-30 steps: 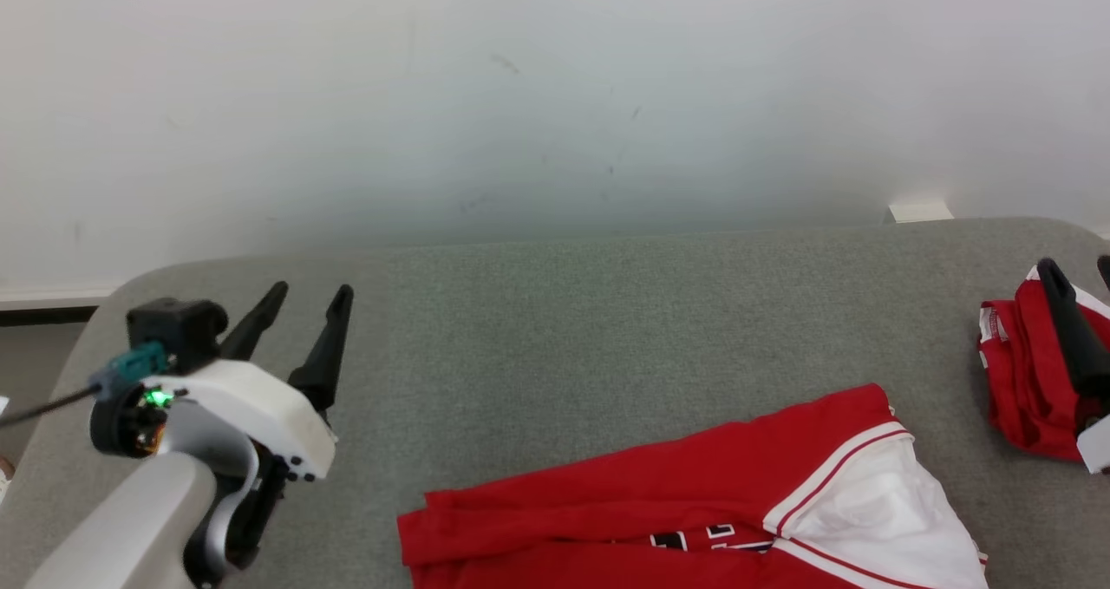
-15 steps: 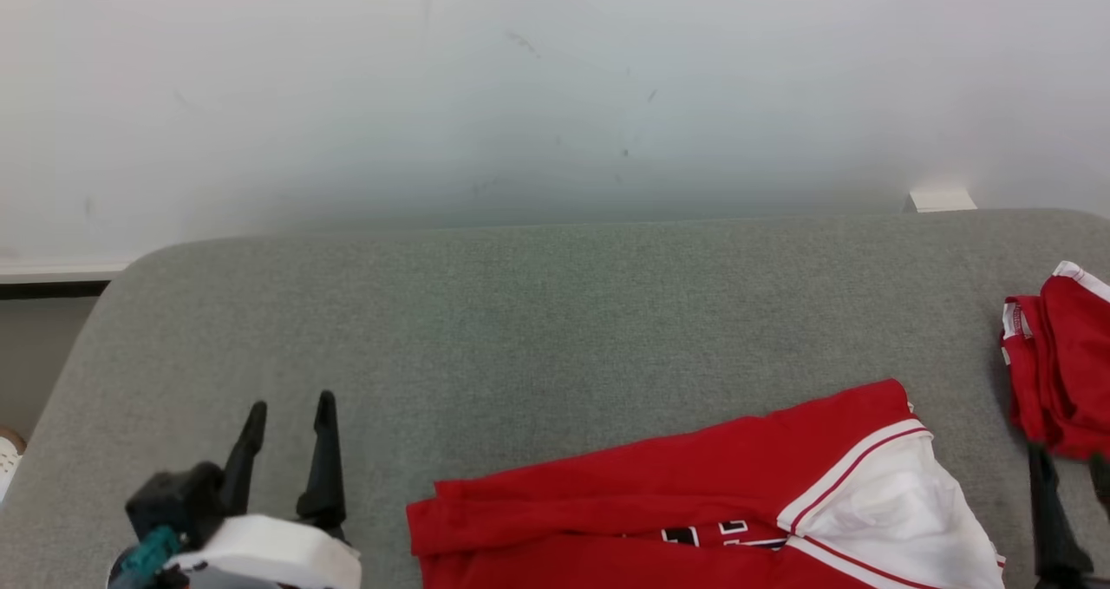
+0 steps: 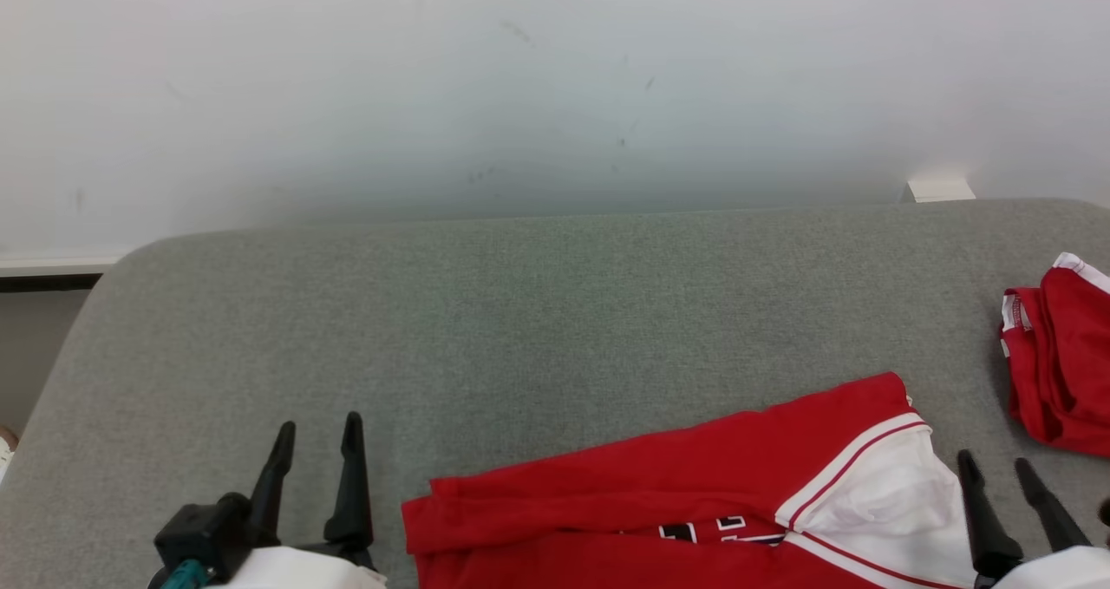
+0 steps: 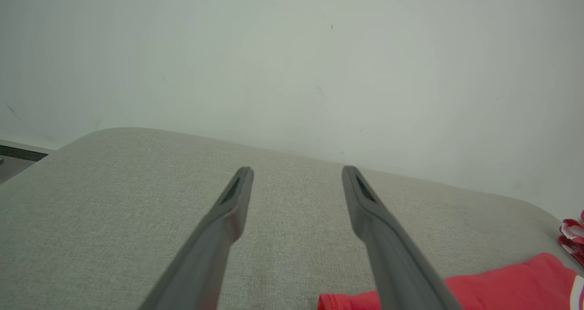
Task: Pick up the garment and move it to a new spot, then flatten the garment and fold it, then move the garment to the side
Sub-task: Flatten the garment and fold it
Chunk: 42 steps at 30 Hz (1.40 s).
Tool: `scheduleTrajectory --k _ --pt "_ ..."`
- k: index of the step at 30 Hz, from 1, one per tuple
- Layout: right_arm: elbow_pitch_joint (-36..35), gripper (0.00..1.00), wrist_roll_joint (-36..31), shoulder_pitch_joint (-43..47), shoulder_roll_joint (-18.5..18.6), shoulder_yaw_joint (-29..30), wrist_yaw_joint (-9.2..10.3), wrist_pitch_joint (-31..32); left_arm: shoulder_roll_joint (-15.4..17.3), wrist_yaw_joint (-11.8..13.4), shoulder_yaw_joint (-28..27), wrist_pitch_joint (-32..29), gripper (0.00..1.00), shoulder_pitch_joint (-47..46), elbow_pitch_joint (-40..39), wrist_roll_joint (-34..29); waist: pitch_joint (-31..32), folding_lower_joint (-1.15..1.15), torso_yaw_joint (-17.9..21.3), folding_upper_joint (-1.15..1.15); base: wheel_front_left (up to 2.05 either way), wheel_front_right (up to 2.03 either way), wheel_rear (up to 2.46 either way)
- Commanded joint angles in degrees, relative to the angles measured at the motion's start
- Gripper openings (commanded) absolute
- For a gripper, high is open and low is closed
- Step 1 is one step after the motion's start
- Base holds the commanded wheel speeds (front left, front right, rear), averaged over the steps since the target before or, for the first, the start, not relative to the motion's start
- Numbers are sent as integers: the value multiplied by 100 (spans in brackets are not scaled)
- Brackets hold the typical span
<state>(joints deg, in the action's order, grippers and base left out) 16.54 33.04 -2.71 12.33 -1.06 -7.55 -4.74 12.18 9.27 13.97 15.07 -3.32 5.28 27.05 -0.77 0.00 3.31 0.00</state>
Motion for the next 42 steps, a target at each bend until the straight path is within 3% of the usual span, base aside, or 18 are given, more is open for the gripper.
scheduleTrajectory --k 1,10,23,27,28,29,30,31,32,42 --pt "172 100 -76 -163 33 -40 15 222 -55 -82 -55 7 100 -52 65 -107 -12 0 -12 0 0 0 0" --pt "1323 100 -58 -905 105 112 14 1405 -402 -556 -197 7 100 -213 463 -420 -40 0 -291 0 0 0 0" --pt "2461 100 177 -1345 52 -70 10 3344 -625 -865 -367 7 100 -308 762 -692 -86 0 -763 0 0 0 0" --pt "2489 100 408 -1421 -15 -194 -14 3577 -664 -921 -402 7 100 -322 833 -729 -106 0 -900 0 0 0 0" --pt "2521 65 454 -1434 -29 -221 -17 3640 -674 -937 -409 7 100 -327 851 -740 -104 0 -934 0 0 0 0" --pt "2568 46 478 -1442 -40 -261 -20 3706 -682 -955 -418 7 100 -328 868 -749 -103 0 -960 0 0 0 0" --pt "2619 46 509 -1440 -49 -296 -20 3773 -692 -975 -416 7 100 -332 895 -762 -93 0 -992 0 0 0 0" --pt "2648 5 532 -1438 -48 -325 -20 3825 -698 -977 -423 7 100 -333 918 -765 -81 0 -1013 0 0 0 0" --pt "2673 0 550 -1443 -25 -346 -17 3847 -703 -996 -429 7 100 -332 944 -757 -65 0 -1034 0 0 0 0" --pt "2370 0 630 -1668 457 -245 3 3154 -783 -1040 -492 7 100 -216 1020 -786 89 0 -946 0 0 0 0"
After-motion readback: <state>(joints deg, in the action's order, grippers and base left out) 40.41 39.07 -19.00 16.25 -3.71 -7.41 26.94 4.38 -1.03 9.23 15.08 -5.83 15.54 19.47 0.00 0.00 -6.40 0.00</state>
